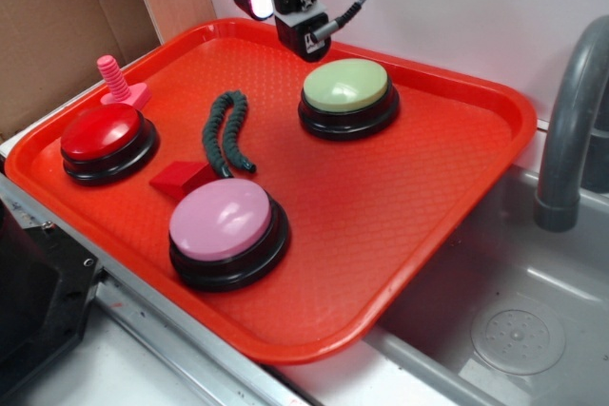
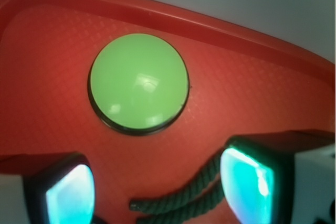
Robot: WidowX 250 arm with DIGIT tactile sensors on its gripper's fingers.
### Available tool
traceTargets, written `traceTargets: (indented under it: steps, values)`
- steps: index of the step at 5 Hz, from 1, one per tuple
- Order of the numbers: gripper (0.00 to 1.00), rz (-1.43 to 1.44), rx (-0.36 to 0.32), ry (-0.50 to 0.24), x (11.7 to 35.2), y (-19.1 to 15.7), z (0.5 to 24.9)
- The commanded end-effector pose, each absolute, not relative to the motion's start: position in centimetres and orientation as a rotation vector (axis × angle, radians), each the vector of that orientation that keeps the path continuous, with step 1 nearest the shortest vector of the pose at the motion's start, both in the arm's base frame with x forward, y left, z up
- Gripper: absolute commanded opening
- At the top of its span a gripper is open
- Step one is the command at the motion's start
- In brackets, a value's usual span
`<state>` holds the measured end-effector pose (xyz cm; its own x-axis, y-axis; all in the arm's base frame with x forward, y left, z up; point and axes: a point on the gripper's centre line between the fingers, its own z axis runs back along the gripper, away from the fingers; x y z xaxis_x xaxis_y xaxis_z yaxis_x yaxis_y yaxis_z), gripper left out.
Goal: Push the green button.
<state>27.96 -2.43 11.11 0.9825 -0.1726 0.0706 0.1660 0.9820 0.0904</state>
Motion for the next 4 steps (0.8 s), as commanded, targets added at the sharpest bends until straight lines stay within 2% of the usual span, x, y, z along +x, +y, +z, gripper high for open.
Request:
traceTargets:
  steps: [1, 4]
  values:
    - [1.00, -0.177, 0.119, -0.163, 26.7, -3.3, 14.9]
    - [1.00, -0.150, 0.065, -0.165, 24.5, -3.1, 16.3]
